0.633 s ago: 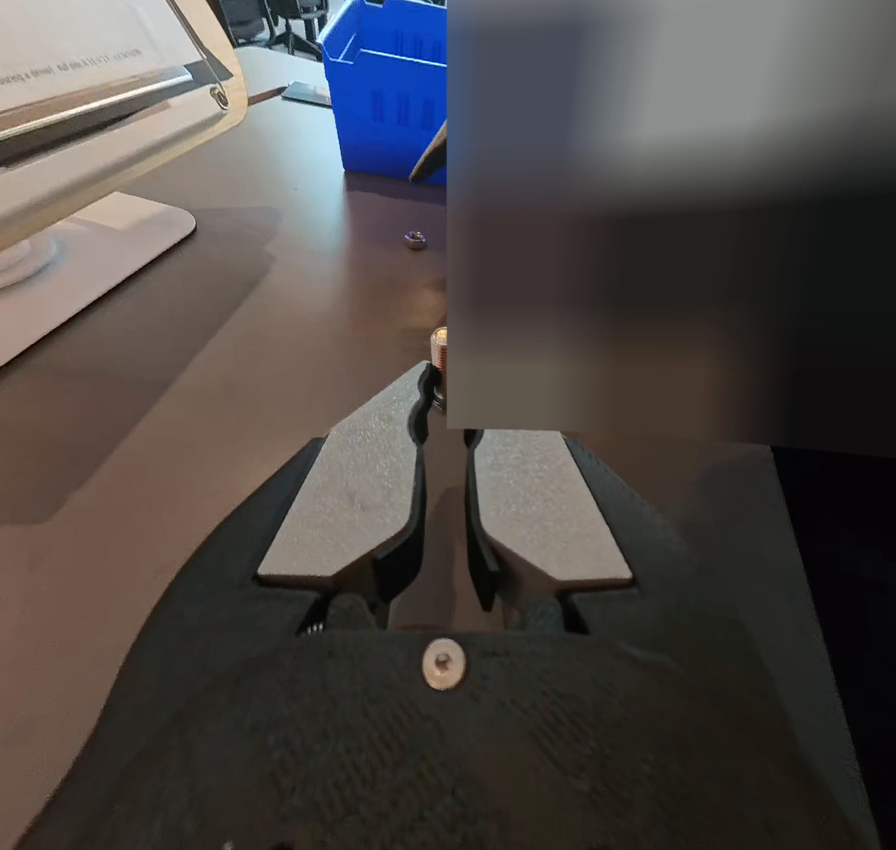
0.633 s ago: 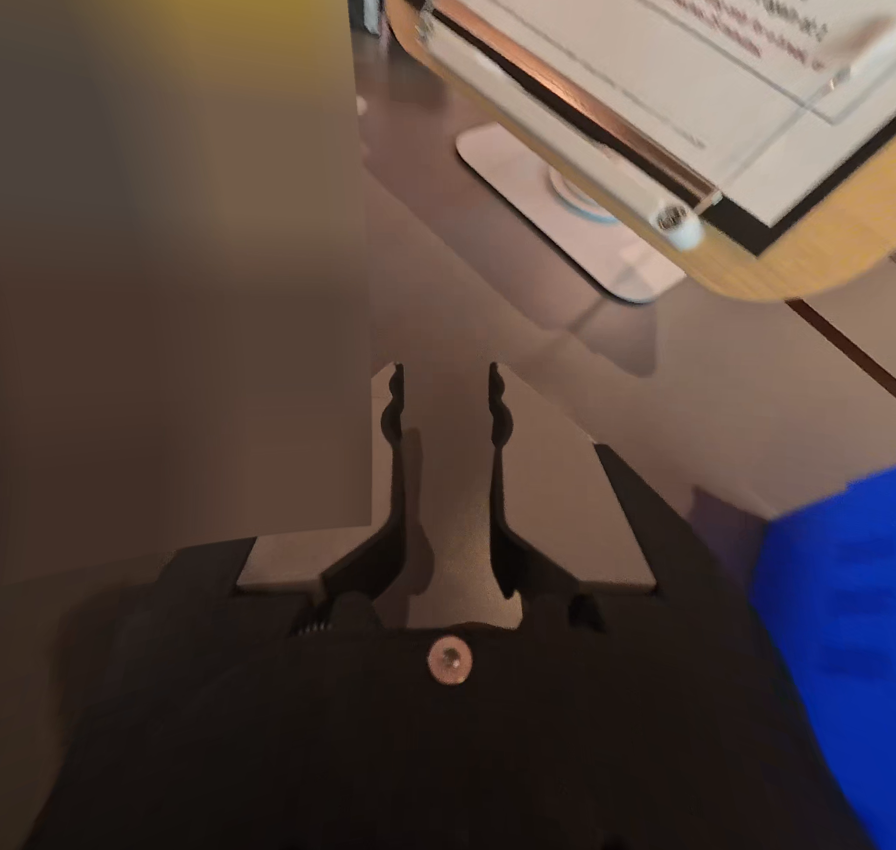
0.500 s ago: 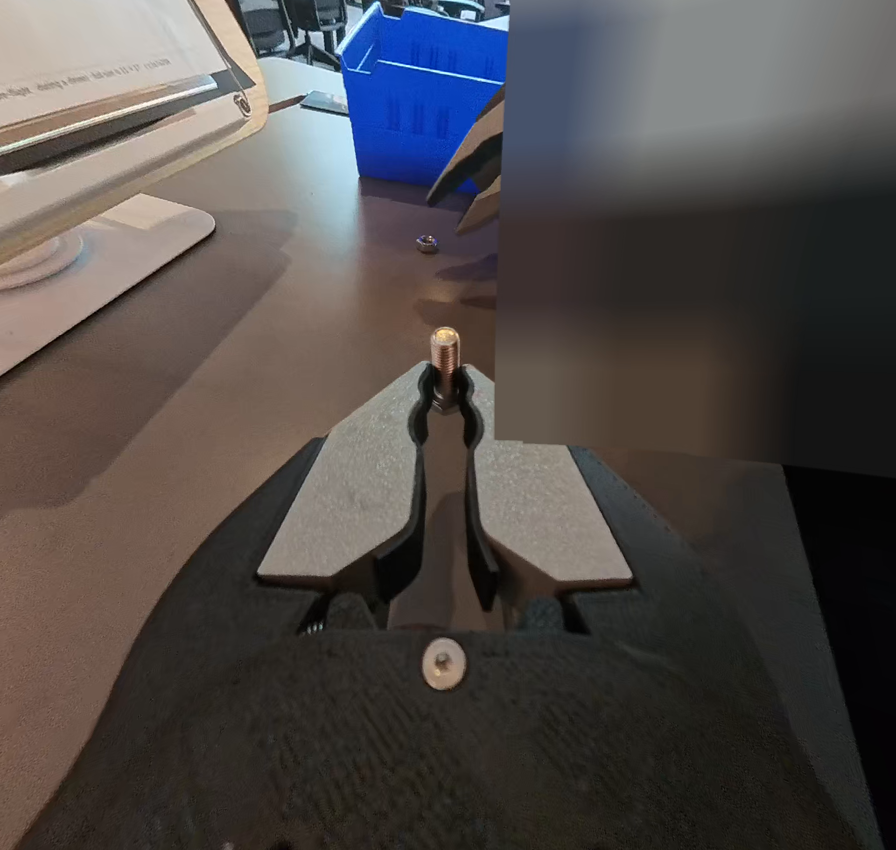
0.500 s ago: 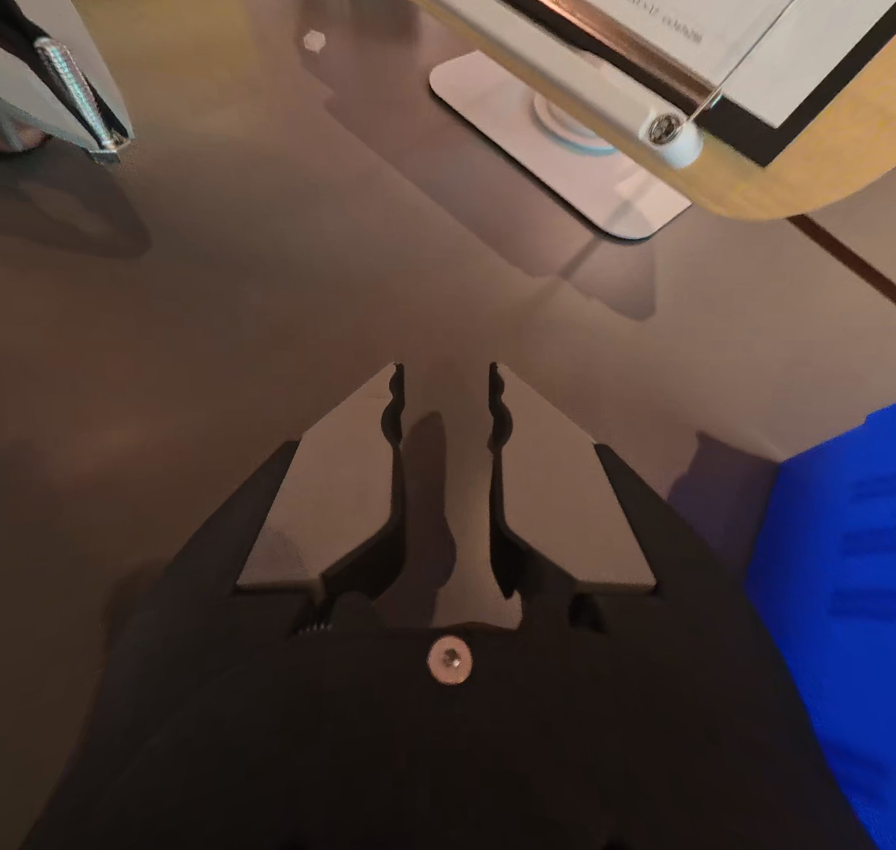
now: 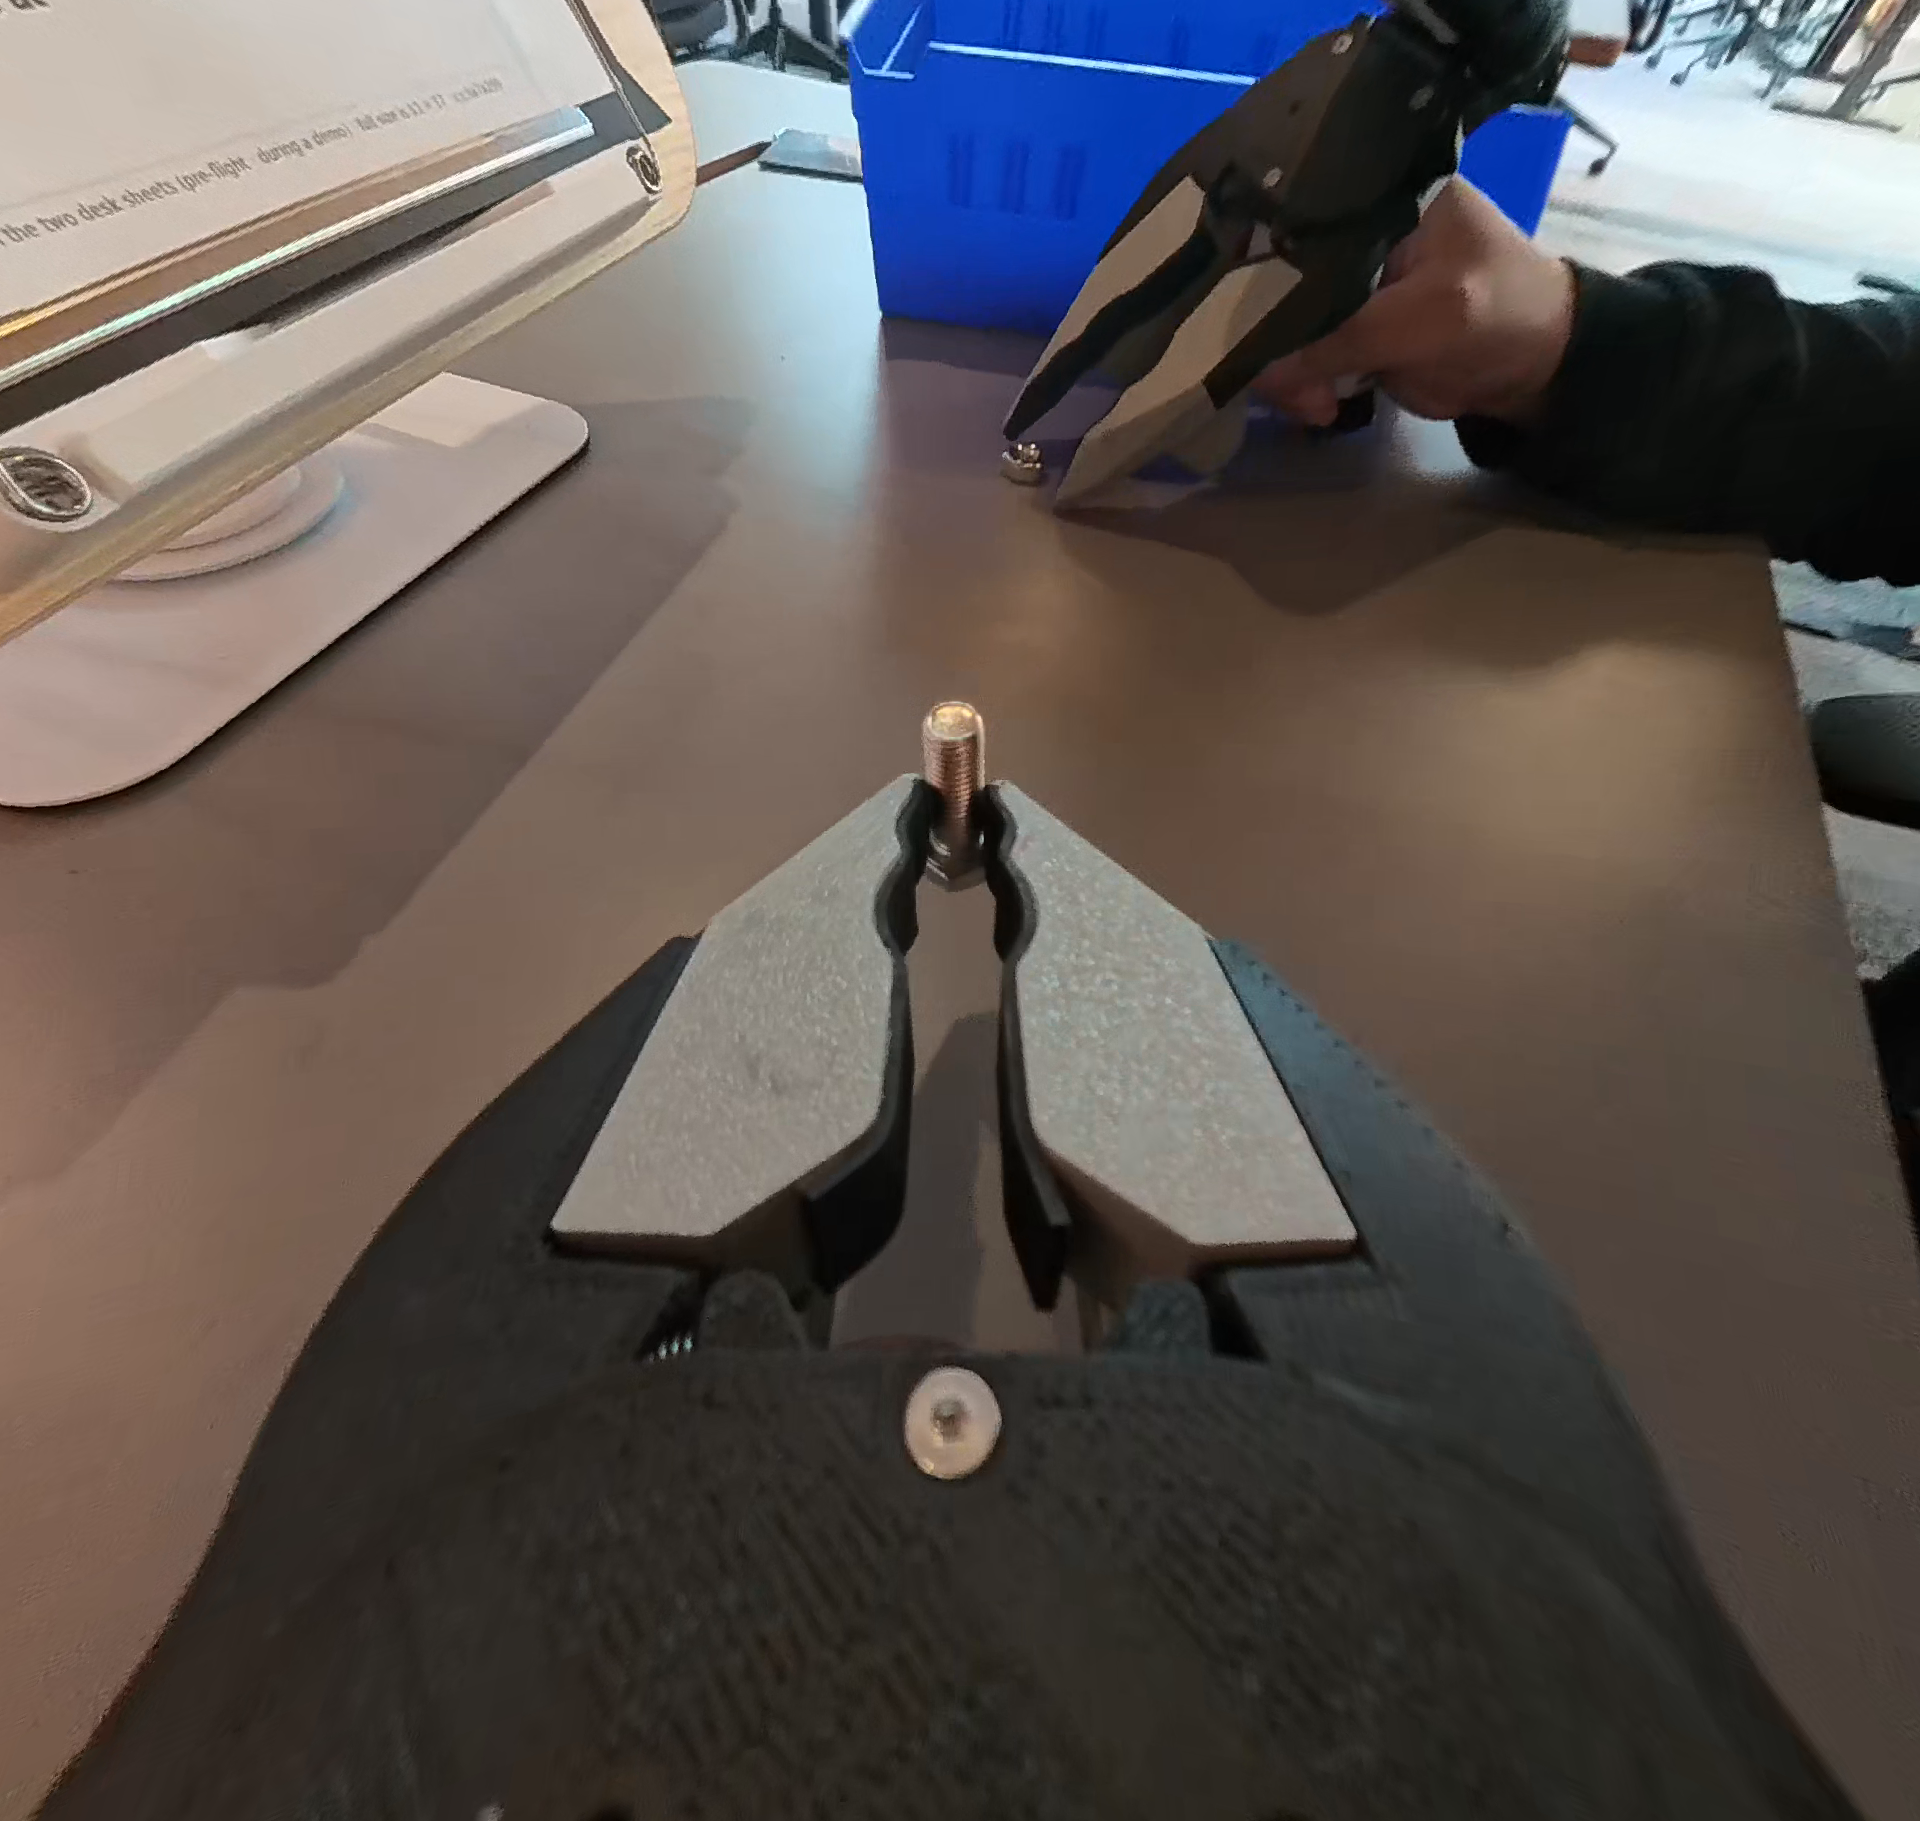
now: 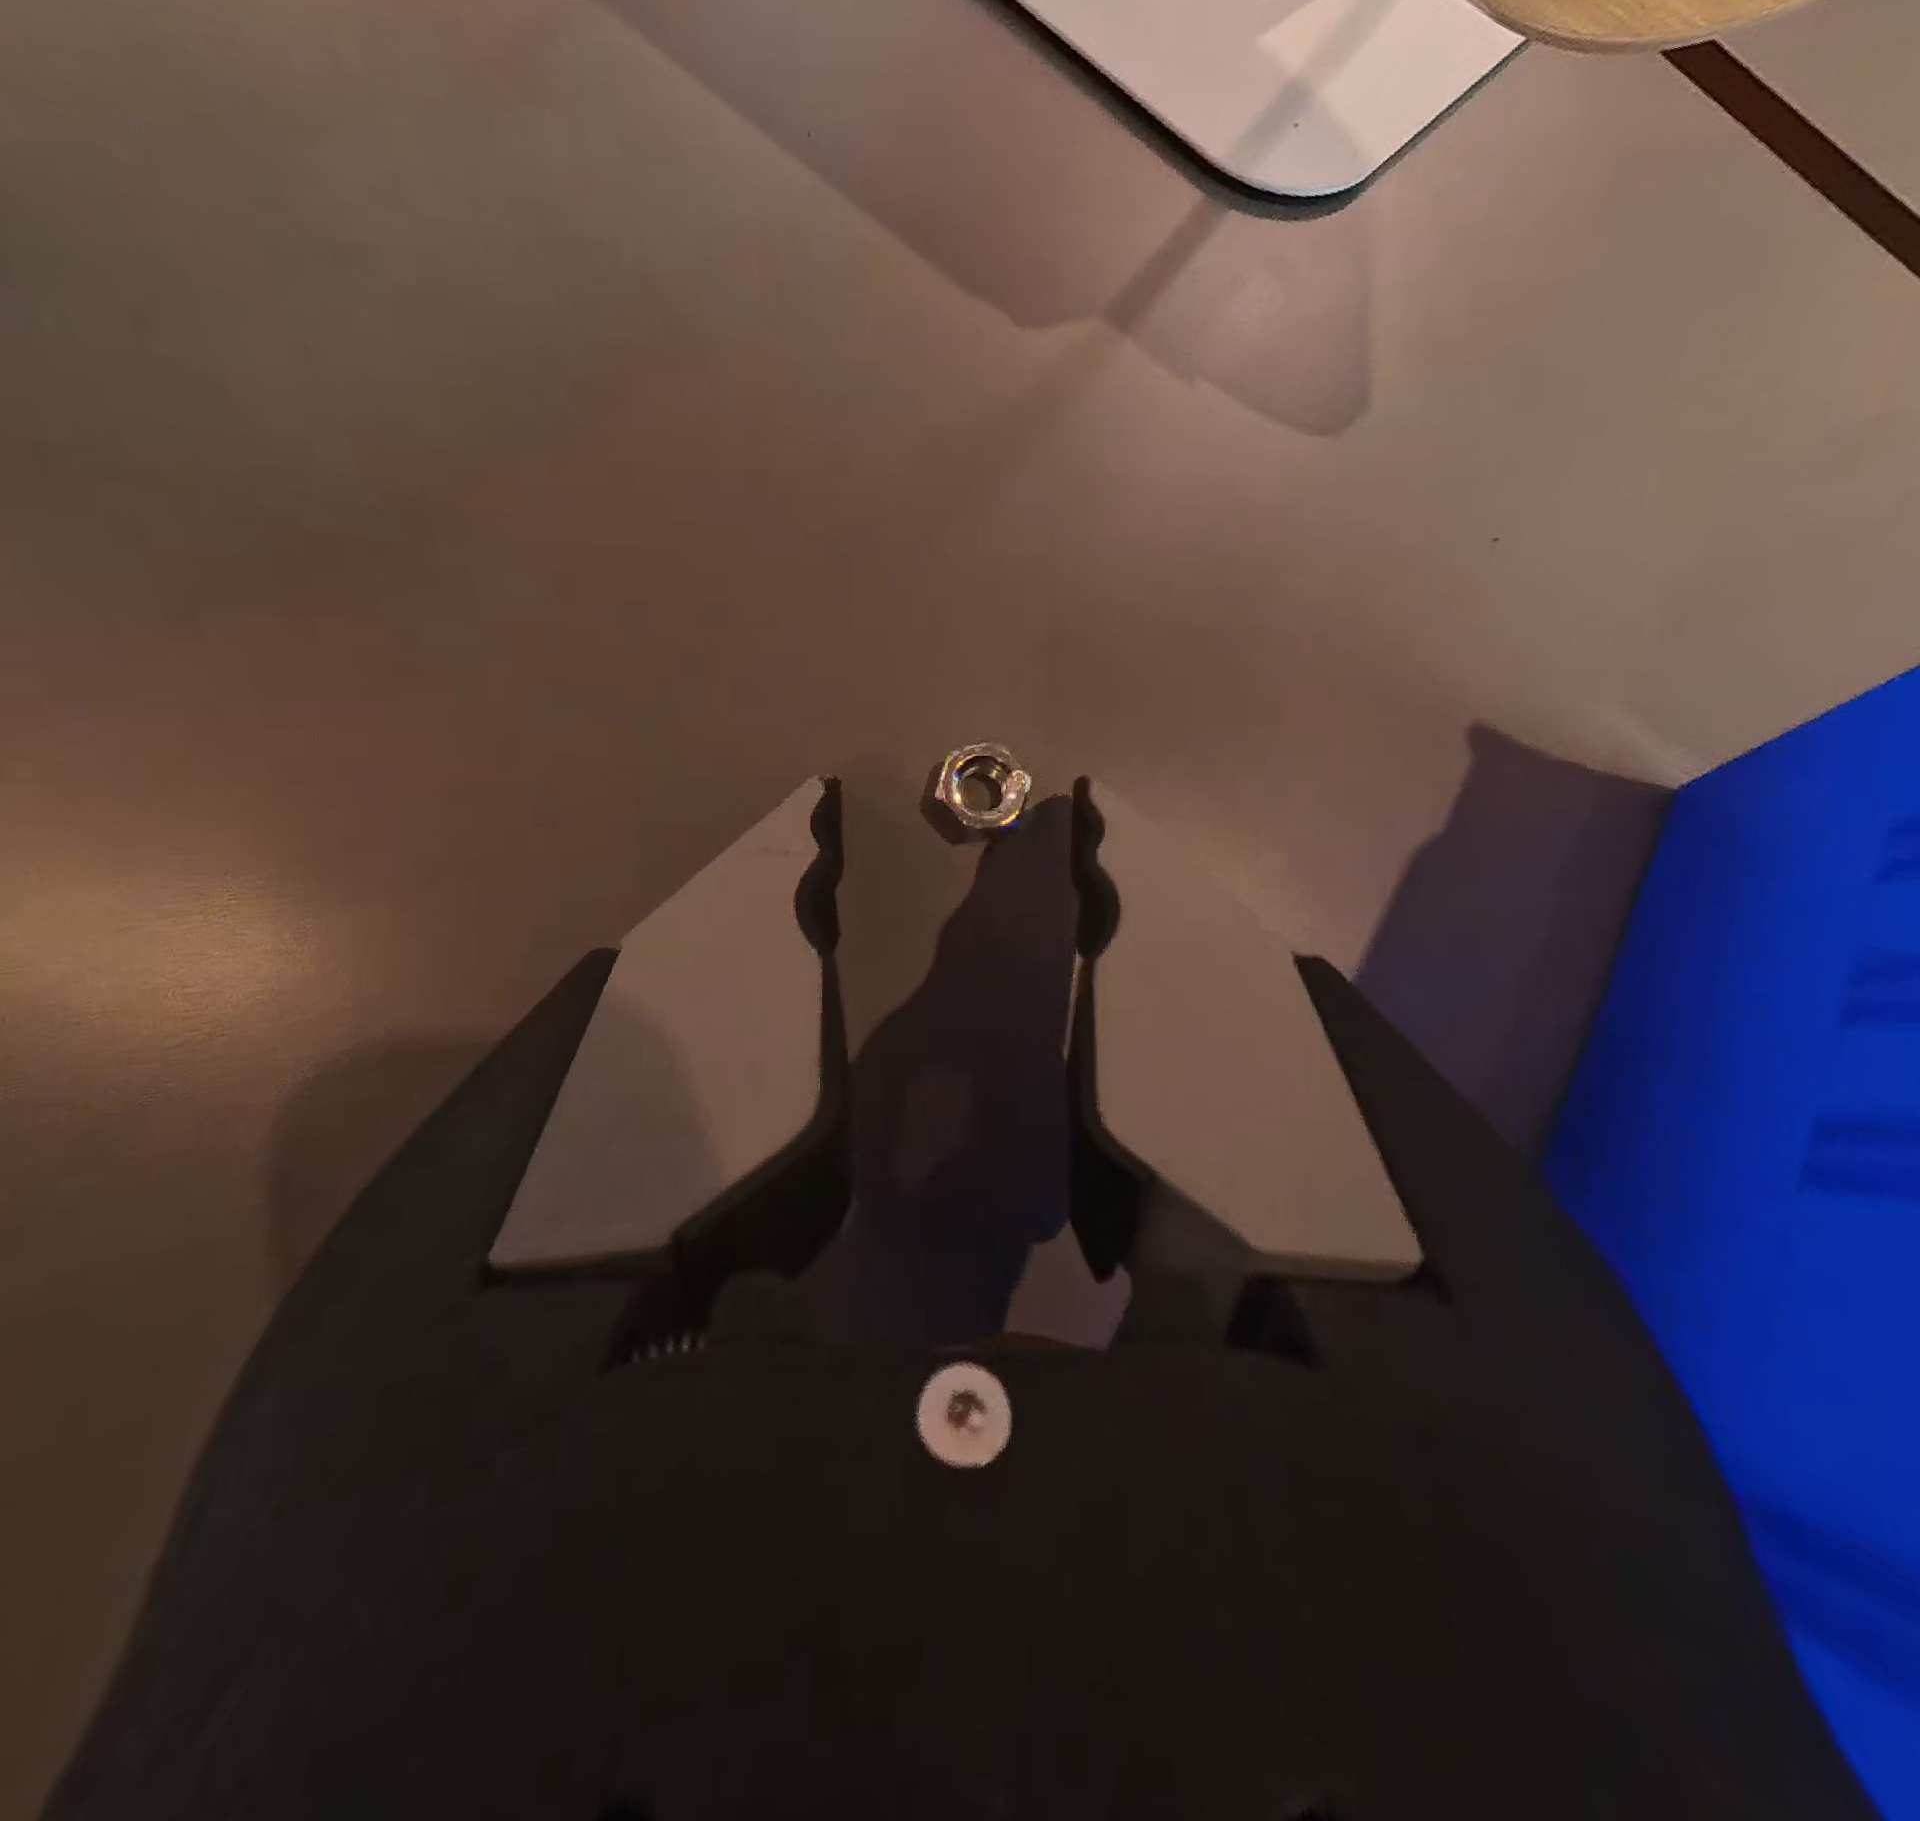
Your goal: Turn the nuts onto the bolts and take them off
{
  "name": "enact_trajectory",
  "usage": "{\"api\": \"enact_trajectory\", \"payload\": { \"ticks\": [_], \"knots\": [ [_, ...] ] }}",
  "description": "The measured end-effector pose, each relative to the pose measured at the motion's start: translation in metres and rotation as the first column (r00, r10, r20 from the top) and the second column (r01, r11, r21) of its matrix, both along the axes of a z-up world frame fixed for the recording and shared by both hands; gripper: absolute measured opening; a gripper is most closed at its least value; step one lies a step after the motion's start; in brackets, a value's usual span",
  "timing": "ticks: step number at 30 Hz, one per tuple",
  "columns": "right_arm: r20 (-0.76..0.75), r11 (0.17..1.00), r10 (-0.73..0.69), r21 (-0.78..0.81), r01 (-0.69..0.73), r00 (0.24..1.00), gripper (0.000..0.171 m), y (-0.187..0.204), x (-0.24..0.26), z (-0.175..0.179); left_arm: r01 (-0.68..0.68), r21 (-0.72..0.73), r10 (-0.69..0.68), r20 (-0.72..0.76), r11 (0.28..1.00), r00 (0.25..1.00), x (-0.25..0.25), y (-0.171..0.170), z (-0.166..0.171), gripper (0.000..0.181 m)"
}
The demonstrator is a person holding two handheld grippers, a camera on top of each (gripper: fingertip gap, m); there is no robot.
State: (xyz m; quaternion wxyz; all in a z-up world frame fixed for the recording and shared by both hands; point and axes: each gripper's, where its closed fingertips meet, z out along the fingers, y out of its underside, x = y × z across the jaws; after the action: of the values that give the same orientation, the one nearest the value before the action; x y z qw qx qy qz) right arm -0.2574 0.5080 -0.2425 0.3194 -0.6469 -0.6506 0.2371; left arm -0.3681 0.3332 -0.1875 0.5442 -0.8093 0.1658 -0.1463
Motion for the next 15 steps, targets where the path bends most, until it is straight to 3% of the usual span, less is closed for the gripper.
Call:
{"api": "enact_trajectory", "payload": {
  "ticks": [4, 9, 15],
  "knots": [
    [-0.001, 0.999, 0.033, -0.022, -0.033, 0.999, 0.015, -0.006, -0.002, -0.001, 0.027, -0.023, -0.028, -0.020, 0.999, 0.999, 0.004, 0.000, -0.004, 0.007],
    [-0.002, 0.997, 0.058, 0.049, -0.058, 0.998, 0.015, -0.007, -0.006, -0.001, 0.022, -0.079, -0.030, -0.096, 0.997, 0.995, 0.007, 0.005, -0.017, 0.007],
    [-0.079, 0.995, 0.035, 0.095, -0.027, 0.996, 0.026, -0.007, -0.010, 0.012, 0.141, 0.012, -0.139, -0.108, 0.990, 0.984, 0.035, 0.014, -0.005, 0.007]
  ]
}}
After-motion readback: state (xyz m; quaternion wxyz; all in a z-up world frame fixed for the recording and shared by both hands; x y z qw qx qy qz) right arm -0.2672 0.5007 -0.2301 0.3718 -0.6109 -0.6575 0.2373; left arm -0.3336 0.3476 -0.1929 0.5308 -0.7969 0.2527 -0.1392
